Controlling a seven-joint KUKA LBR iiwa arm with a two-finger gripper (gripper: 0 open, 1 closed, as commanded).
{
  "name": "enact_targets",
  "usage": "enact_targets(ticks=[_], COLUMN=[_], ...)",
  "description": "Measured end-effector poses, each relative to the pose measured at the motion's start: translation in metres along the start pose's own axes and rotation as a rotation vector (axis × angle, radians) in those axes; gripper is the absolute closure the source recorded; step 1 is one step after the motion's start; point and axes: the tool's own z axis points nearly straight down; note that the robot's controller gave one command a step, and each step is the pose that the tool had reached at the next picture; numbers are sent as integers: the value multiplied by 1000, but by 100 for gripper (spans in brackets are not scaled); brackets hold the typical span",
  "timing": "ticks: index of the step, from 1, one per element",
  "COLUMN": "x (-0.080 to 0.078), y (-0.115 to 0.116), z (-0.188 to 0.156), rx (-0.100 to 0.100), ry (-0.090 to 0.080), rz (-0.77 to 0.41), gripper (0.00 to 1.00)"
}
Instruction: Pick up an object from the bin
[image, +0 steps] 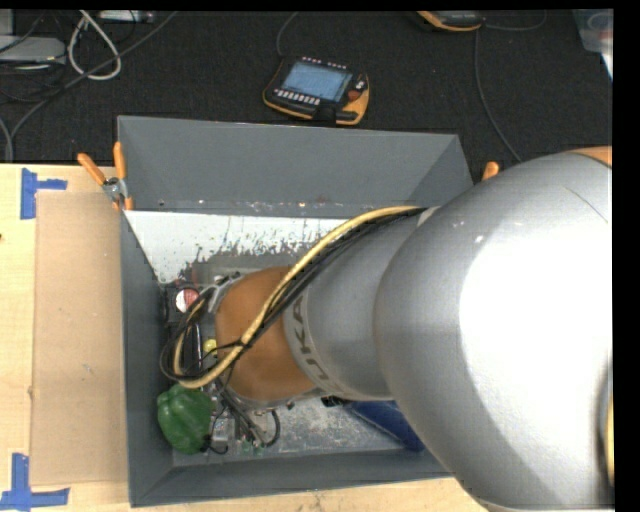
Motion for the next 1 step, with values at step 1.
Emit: enact_targets(ticks=[1], x=[1], y=[-1], z=[-10], rx=[2], ry=[5], rz=[1], gripper=[100])
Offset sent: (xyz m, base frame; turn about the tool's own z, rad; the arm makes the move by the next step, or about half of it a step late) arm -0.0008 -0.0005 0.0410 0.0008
